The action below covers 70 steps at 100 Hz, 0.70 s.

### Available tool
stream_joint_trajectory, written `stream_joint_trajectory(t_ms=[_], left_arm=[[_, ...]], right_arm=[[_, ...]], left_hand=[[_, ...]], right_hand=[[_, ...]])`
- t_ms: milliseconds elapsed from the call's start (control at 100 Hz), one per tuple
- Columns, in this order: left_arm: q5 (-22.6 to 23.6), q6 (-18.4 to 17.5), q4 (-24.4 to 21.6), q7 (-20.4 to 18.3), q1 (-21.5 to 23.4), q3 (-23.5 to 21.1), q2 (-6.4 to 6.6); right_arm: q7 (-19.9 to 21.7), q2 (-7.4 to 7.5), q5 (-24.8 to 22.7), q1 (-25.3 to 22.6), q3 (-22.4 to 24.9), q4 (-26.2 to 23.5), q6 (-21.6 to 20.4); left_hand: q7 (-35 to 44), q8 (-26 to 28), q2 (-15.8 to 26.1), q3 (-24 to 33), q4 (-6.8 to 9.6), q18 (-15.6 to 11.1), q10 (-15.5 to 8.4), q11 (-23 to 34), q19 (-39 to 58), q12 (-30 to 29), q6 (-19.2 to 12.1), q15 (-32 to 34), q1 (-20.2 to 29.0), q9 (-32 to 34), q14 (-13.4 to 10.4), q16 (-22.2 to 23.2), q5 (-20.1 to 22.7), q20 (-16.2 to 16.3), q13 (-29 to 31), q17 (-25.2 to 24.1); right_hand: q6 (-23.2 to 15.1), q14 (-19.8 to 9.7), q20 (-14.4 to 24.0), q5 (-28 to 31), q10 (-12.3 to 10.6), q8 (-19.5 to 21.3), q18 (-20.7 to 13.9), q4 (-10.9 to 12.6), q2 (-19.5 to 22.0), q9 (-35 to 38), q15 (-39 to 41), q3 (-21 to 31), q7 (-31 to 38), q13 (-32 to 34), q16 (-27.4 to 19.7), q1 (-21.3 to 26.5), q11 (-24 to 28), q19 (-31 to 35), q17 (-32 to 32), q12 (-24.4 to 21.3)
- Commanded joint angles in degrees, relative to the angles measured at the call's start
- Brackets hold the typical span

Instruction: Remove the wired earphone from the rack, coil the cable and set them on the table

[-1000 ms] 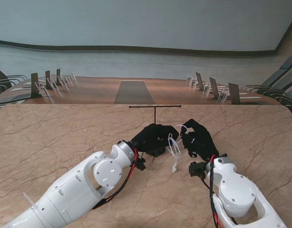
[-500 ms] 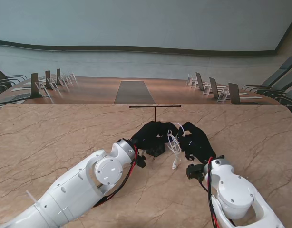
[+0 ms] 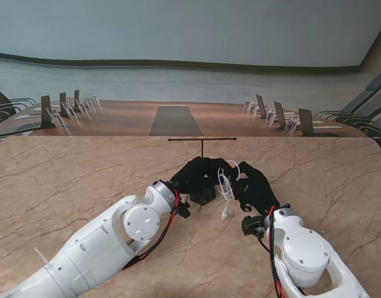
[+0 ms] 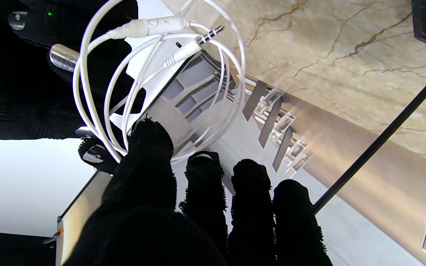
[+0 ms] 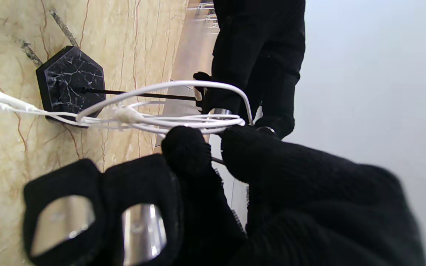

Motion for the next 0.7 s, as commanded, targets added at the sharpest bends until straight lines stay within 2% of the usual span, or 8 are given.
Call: stream_joint_trajectory(t_ms=[0, 410, 690], left_arm=[[-0.4, 0.1, -0.1, 0.2, 0.4, -0.1, -0.43], [-1.1, -0.1, 0.2, 1.0, 0.2, 0.1, -0.9], [-1.2, 0.2, 0.3, 1.0, 0.3, 0.5, -0.98]], right_arm=[[0.4, -0.15, -0.4, -0.3, -0.1, -0.5, 0.1], [-0.5, -0.47, -0.9, 0.1, -1.1, 1.4, 1.7], [-0.5, -0.51, 0.0, 1.1, -0.8, 1.6, 0.5]], left_hand=[[7.1, 3.8, 4.3, -1.9, 4.01, 0.2, 0.4, 1.6, 2.4, -0.1, -6.0, 1.5, 6.0, 1.2, 0.5, 0.0, 1.5, 1.1, 0.9, 0.1], [7.0, 3.7, 4.0, -1.9, 3.96, 0.2, 0.4, 1.6, 2.4, 0.0, -5.8, 1.4, 6.0, 1.2, 0.5, 0.2, 1.6, 1.3, 0.9, 0.1], [7.0, 3.7, 4.1, -1.8, 3.95, 0.1, 0.2, 1.7, 2.3, 0.0, -5.7, 1.4, 6.0, 1.2, 0.4, 0.3, 1.7, 1.4, 0.9, 0.2]], right_hand=[[1.2, 1.5, 3.4, 0.5, 9.9, 0.4, -0.8, 0.9, 0.0, 0.1, 3.6, 0.7, 3.3, 2.3, 0.7, 0.5, 2.6, 10.7, 3.0, 0.1], [1.2, 2.0, 3.6, 0.6, 10.0, 0.3, -0.3, 1.1, 0.0, 0.1, 3.5, 0.8, 3.3, 2.3, 0.7, 0.4, 2.6, 10.3, 2.9, 0.1], [1.3, 2.0, 3.8, 0.9, 9.9, 0.2, 0.0, 1.1, 0.0, 0.0, 3.5, 0.9, 3.2, 2.3, 0.7, 0.4, 2.7, 10.1, 2.9, 0.2]])
